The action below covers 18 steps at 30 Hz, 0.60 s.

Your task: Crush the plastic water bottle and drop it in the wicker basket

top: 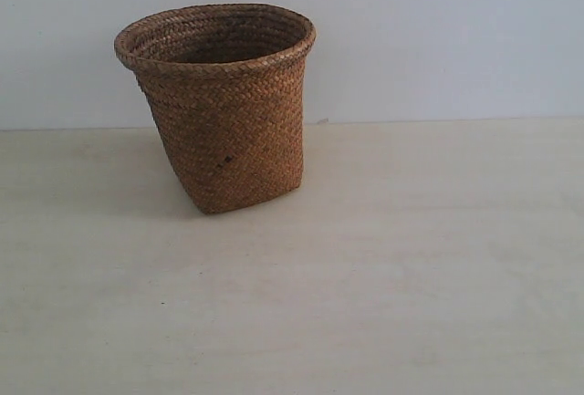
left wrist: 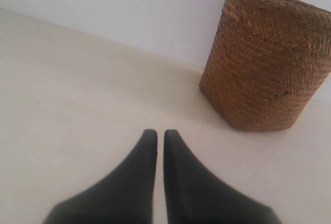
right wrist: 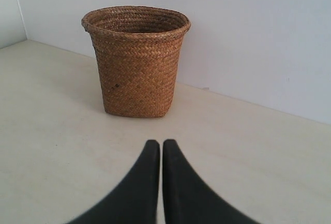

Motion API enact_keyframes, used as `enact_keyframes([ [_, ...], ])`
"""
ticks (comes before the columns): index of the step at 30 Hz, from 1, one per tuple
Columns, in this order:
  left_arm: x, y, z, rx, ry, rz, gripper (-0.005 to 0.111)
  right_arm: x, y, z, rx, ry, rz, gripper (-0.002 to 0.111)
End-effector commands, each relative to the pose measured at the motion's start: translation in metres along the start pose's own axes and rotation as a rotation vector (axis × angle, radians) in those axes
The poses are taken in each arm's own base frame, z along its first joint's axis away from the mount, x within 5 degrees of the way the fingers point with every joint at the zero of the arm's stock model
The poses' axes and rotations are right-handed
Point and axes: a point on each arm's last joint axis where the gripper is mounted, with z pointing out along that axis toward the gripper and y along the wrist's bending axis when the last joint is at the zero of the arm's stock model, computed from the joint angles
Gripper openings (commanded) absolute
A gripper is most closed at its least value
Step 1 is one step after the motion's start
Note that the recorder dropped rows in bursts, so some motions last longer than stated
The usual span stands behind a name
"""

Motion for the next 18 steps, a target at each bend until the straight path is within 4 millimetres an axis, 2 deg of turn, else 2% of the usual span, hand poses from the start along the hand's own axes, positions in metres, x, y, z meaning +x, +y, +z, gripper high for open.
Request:
enact_keyframes([
  [1, 0.001, 0.001, 0.000, -0.005, 0.005, 0.153, 0.004, 0.000, 0.000, -0.001, 0.001, -0.011, -0.002, 0.000],
  [4, 0.001, 0.001, 0.000, -0.005, 0.005, 0.266, 0.004, 0.000, 0.000, -0.001, 0.001, -0.011, -0.002, 0.000],
  [7, 0.002, 0.000, 0.000, -0.002, 0.007, 0.274, 0.004, 0.000, 0.000, -0.001, 0.001, -0.011, -0.002, 0.000],
  [9, 0.003, -0.001, 0.000, 0.017, 0.017, 0.206, 0.004, 0.000, 0.000, -0.001, 0.001, -0.011, -0.002, 0.000],
  [14, 0.006, -0.010, -0.001, 0.105, 0.057, -0.100, 0.004, 0.000, 0.001, -0.001, -0.006, -0.011, 0.006, 0.000],
  [16, 0.006, -0.011, -0.001, 0.123, 0.064, -0.132, 0.004, -0.001, 0.001, -0.001, -0.009, -0.024, 0.012, 0.000],
  [18, 0.006, -0.012, -0.001, 0.128, 0.061, -0.074, 0.004, -0.002, 0.001, -0.001, -0.009, -0.038, 0.012, 0.000],
])
